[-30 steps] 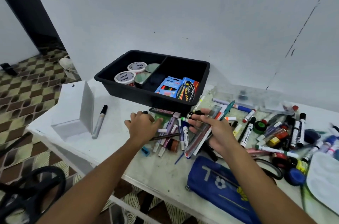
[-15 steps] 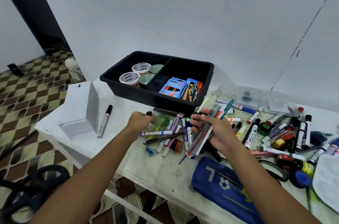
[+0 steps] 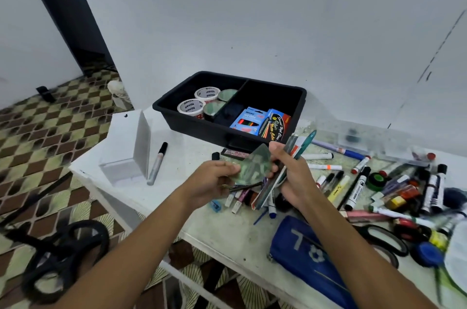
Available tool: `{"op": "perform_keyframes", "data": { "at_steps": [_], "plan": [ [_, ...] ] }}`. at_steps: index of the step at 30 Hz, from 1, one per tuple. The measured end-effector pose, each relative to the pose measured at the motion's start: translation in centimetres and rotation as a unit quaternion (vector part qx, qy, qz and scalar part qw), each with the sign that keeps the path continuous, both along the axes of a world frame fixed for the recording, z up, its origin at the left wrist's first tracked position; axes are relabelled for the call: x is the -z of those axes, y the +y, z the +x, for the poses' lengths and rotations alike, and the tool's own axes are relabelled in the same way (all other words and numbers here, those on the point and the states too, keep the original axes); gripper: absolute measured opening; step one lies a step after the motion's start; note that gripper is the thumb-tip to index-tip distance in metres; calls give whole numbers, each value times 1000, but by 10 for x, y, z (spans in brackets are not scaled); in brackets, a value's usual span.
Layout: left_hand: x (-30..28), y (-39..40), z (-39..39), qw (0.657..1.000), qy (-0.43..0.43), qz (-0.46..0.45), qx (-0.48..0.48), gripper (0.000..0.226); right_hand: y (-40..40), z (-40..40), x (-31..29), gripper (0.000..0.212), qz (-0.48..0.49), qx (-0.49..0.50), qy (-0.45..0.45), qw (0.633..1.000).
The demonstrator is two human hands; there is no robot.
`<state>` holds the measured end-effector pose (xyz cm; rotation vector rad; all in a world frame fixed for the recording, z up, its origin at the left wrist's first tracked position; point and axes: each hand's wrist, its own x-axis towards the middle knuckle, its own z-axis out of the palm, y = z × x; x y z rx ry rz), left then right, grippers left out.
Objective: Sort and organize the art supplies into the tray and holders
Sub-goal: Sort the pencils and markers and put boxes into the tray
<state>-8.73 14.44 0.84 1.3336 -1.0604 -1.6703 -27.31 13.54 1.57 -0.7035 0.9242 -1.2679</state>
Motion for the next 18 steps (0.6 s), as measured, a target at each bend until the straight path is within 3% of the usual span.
{"op": "perform_keyframes", "data": {
  "at_steps": [3,9,11,16,18],
  "plan": [
    [-2,4,-31,1000,11,-21,13,14,5,-4,-5,46,-12,1,32,999],
    [0,7,-80,996,-9,-83,-37,5,14,-29,-14,24,-30,9,74,997],
    [3,5,-93,992,-23,-95,-83,13,17,-41,-19,22,-46,13,86,995],
    [-5,9,-125,988,120,23,-92,28,28,-71,-38,26,-120,55,74,988],
    [-5,14,-138,988,130,49,-68,41,33,-77,-42,28,-140,81,52,985]
  ]
}}
